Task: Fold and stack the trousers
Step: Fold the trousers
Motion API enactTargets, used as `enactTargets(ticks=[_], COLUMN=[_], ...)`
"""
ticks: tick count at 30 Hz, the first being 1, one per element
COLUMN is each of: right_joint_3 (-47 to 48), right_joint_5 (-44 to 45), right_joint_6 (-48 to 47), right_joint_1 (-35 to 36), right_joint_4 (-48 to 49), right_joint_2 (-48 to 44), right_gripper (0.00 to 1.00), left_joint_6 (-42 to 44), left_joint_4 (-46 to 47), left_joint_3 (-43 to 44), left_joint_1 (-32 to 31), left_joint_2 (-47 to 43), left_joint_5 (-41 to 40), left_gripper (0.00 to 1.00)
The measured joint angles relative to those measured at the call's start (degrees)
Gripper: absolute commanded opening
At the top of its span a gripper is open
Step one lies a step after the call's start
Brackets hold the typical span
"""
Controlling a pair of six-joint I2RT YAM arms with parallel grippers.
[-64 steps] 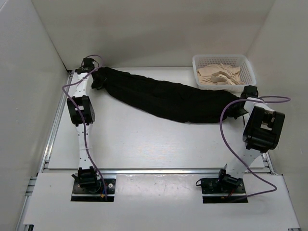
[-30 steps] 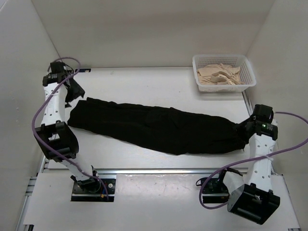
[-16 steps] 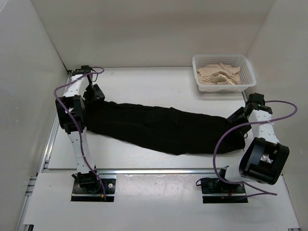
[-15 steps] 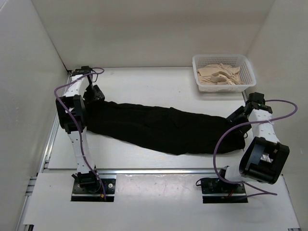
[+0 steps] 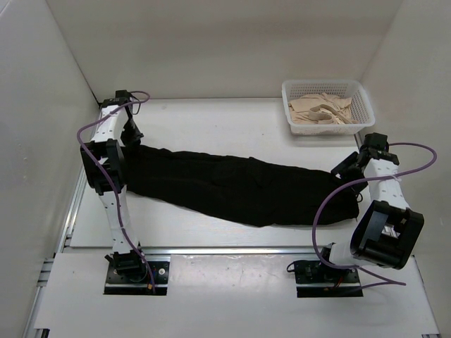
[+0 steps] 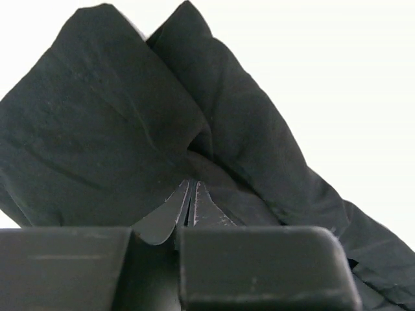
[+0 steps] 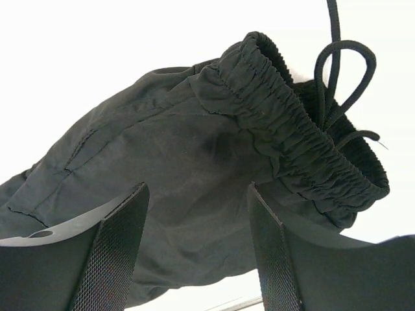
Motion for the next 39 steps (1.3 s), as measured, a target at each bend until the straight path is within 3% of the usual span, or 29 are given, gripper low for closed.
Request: enactTargets(ticks=[1,2,3,4,5,7,10,13,15,17,26,31,37,38,39], right_joint_3=[0.0,0.0,0.0,0.0,0.0,0.0,0.0,0.0,0.0,0.0,0.0,0.0,0.0,0.0,0.0], right_joint_5=[0.0,0.0,0.0,0.0,0.0,0.0,0.0,0.0,0.0,0.0,-0.7,-0.9,-1.1,-1.1,-1.1], right_joint_6=[0.0,0.0,0.0,0.0,0.0,0.0,0.0,0.0,0.0,0.0,0.0,0.0,0.0,0.0,0.0], right_joint_1=[0.0,0.0,0.0,0.0,0.0,0.0,0.0,0.0,0.0,0.0,0.0,0.0,0.0,0.0,0.0], right_joint_4=[0.0,0.0,0.0,0.0,0.0,0.0,0.0,0.0,0.0,0.0,0.6,0.9,1.1,1.1,1.1], right_joint_2=[-0.3,-0.4,-0.6,-0.7,-0.7,-0.7,-0.7,-0.7,-0.7,-0.7,-0.7,-0.7,-0.7,-0.7,-0.7], right_gripper=[0.67,0.67,0.67,0.67,0.67,0.66,0.66,0.66,0.66,0.66,0.66,0.66,0.66,0.66,0.66], left_joint_6=[0.1,0.1,0.3,0.3,0.8,0.7,0.7,0.8,0.7,0.6,0.9,0.3,0.0,-0.1,-0.2], left_joint_4=[0.0,0.0,0.0,0.0,0.1,0.3,0.4,0.7,0.6,0.7,-0.1,-0.2,-0.2,0.1,0.1], left_joint_3=[0.5,0.7,0.7,0.7,0.7,0.7,0.7,0.9,0.9,0.8,0.5,1.0,9.8,11.2,11.9], left_joint_1=[0.0,0.0,0.0,0.0,0.0,0.0,0.3,0.3,0.3,0.3,0.5,1.5,2.4,2.4,2.3], left_joint_2=[0.2,0.2,0.2,0.2,0.2,0.2,0.4,1.3,2.2,3.0,2.4,-2.7,-4.7,-4.3,-3.9], left_joint_5=[0.0,-0.1,-0.1,-0.1,0.0,0.4,1.0,2.0,2.3,2.3,2.2,3.1,5.3,5.3,5.4], left_gripper=[0.11,0.18,0.32,0.63,0.76,0.83,0.79,0.52,0.23,0.10,0.10,0.10,0.10,0.15,0.31])
